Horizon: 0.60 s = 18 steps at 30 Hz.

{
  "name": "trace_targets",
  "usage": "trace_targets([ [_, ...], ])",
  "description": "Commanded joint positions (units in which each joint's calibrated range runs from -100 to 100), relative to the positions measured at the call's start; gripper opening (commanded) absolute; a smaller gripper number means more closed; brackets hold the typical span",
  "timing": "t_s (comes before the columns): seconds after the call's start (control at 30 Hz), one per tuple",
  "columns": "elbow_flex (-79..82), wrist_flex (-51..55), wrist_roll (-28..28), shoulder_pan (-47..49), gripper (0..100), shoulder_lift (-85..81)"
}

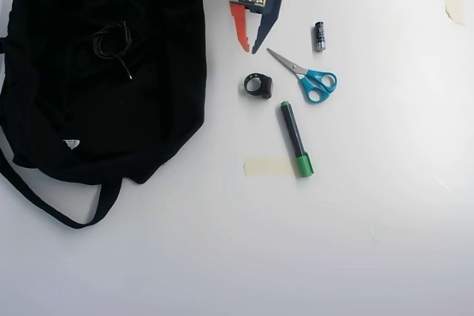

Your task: Put the cable into the black bag

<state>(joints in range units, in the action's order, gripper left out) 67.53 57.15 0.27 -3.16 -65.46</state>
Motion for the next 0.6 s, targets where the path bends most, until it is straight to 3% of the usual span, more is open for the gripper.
trace_targets([
  [0.0, 6.0, -1.0, 0.1, 0.5, 2, -4.9],
  [0.27, 18.7, -1.1, 0.1, 6.6, 2, -15.8],
  [0.57, 32.0, -1.0, 0.0, 6.7, 2, -27.2],
])
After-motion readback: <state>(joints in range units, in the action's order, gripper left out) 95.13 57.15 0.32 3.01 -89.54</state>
